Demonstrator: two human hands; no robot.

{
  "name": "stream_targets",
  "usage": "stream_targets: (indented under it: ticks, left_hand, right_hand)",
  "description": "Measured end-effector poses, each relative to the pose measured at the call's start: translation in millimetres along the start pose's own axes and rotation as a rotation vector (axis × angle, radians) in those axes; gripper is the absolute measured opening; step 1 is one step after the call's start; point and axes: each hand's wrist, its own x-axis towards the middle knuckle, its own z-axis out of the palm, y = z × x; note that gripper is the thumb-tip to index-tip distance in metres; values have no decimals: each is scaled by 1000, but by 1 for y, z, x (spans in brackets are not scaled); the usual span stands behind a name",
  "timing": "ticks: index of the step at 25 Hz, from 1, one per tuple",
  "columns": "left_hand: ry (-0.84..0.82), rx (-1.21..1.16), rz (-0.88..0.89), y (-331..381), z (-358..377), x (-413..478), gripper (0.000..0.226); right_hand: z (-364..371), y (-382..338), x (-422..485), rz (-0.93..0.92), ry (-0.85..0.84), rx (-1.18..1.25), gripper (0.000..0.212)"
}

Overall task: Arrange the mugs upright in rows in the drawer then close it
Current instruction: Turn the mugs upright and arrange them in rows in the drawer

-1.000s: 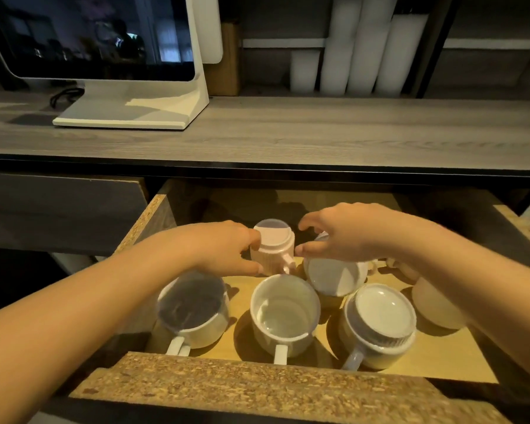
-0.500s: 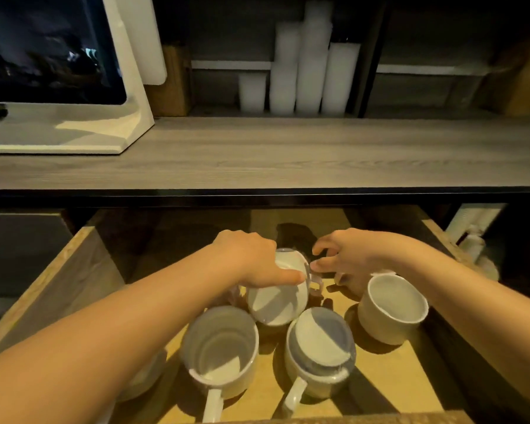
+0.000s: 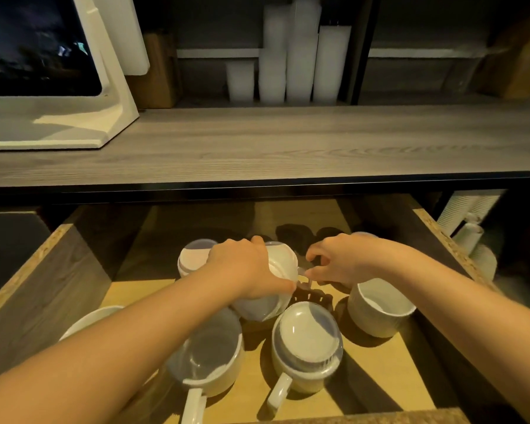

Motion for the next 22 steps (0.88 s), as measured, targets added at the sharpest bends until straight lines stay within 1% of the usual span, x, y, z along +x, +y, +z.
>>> stream_targets:
  ticks: [3, 6, 8, 11, 13, 16, 17, 19, 22]
  left_hand:
    - [-39, -99, -9, -8, -1, 0, 83]
    - [-11, -169, -1, -14, -5, 0, 78]
    - [10, -266, -2, -21, -8, 1, 74]
    - [27, -438, -11, -35, -12, 3, 67]
    - [-3, -586, 11, -46, -17, 3, 62]
    - [-100, -819, 93, -58, -27, 0, 61]
    - [-129, -873, 132, -59, -30, -1, 60]
    - [-174, -938, 216, -60, -33, -4, 68]
    - [-233, -1025, 294, -63, -34, -4, 77]
  right_hand:
    - [-2, 0, -5, -7, 0, 37, 45]
    - [-7, 1, -9, -19, 9, 84, 48]
    - [-8, 3, -10, -28, 14, 114, 49]
    - [-8, 7, -7, -60, 35, 299, 48]
    - [-9, 9, -8, -115, 26, 463, 55]
    - [-11, 8, -12, -253, 34, 592, 81]
    - [-11, 7, -13, -302, 49, 628, 86]
    - [-12, 4, -15, -398, 59, 703, 90]
    - [-15, 0, -19, -484, 72, 772, 86]
